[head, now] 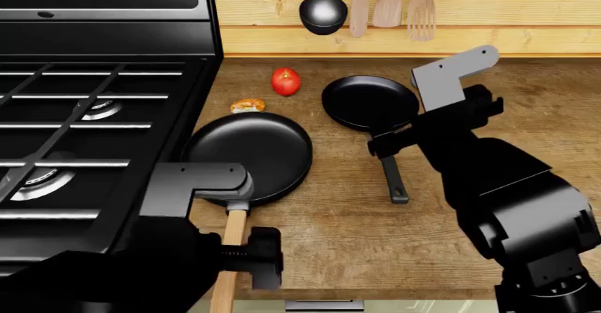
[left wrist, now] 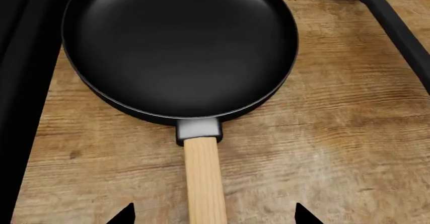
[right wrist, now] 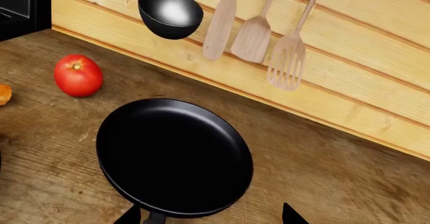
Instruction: Place both pans onto different burners. Then place the tomato and the sushi on different pans.
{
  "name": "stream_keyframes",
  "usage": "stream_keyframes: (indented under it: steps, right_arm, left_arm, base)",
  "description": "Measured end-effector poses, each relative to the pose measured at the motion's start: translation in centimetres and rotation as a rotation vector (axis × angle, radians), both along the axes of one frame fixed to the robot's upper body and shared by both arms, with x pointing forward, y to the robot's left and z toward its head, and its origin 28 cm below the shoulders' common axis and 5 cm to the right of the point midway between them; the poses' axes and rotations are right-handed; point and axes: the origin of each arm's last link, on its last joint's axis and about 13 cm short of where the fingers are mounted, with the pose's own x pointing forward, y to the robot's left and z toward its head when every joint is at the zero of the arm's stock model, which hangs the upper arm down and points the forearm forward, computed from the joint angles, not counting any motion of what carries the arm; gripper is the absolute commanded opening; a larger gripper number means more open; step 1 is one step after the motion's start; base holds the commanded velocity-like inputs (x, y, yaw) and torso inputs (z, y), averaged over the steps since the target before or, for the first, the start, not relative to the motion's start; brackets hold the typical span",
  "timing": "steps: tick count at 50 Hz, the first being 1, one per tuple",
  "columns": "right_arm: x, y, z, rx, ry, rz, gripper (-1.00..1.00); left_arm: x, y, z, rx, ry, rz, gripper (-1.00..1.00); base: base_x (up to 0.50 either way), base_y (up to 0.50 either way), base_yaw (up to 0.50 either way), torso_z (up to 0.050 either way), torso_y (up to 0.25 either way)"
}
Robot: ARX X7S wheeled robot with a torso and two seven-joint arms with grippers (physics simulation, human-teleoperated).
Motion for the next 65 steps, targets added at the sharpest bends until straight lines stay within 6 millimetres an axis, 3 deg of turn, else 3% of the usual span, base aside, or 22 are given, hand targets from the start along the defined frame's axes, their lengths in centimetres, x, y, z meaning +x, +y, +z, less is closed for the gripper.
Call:
stream_keyframes:
  steps: [16,61,62,65]
  right_arm:
    - [0.3,0.0,-0.7,0.013,0.009,0.001,1.0]
    - [0.6,-0.1,-1.0,0.028,0.003,0.003,1.0]
    - [0.6,-0.1,-1.0,0.028,0.003,0.003,1.0]
    - [0.6,-0.1,-0.9,0.029,0.002,0.003,1.0]
  left_arm:
    - [2.1,-0.2,-2.0,-0.009,0.066,0.05,1.0]
    - [2.4,-1.2,-2.8,0.128,0.042,0.017,1.0]
    - [2.4,-1.2,-2.8,0.128,0.042,0.016,-1.0]
    - [2.7,-1.2,-2.9,0.127,0.038,0.021,-1.0]
  base:
    - [0.0,0.0,0.0,0.0,0.0]
    - [0.0,0.0,0.0,0.0,0.0]
    - [0.0,0.0,0.0,0.0,0.0]
    - [0.0,0.0,0.0,0.0,0.0]
